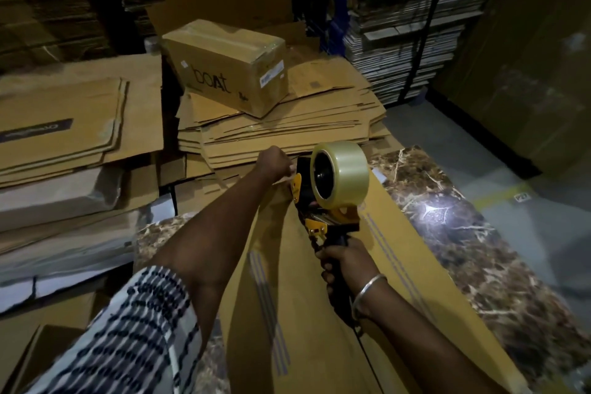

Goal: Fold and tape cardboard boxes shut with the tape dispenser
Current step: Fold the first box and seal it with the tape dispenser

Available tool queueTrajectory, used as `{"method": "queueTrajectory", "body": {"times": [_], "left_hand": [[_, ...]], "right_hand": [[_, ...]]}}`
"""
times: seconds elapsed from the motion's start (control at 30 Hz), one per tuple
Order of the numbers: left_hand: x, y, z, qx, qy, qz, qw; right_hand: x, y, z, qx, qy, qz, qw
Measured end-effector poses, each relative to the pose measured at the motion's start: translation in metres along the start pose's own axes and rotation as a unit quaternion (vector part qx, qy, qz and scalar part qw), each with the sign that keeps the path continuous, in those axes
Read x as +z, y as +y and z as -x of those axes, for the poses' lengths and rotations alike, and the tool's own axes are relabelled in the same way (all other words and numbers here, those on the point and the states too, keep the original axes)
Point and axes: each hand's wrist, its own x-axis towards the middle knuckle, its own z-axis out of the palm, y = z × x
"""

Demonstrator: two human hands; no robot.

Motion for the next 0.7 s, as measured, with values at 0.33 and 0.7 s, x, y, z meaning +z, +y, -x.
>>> {"method": "queueTrajectory", "body": {"times": [0.33,0.7], "left_hand": [[0.014,-0.015,-0.007,-0.036,0.007,0.060,0.997],[0.025,-0.024,-0.008,-0.049,0.018,0.137,0.989]], "right_hand": [[0.003,0.002,-0.002,0.013,-0.011,-0.003,1.000],[0.002,0.001,-0.001,0.011,-0.021,0.006,1.000]]}}
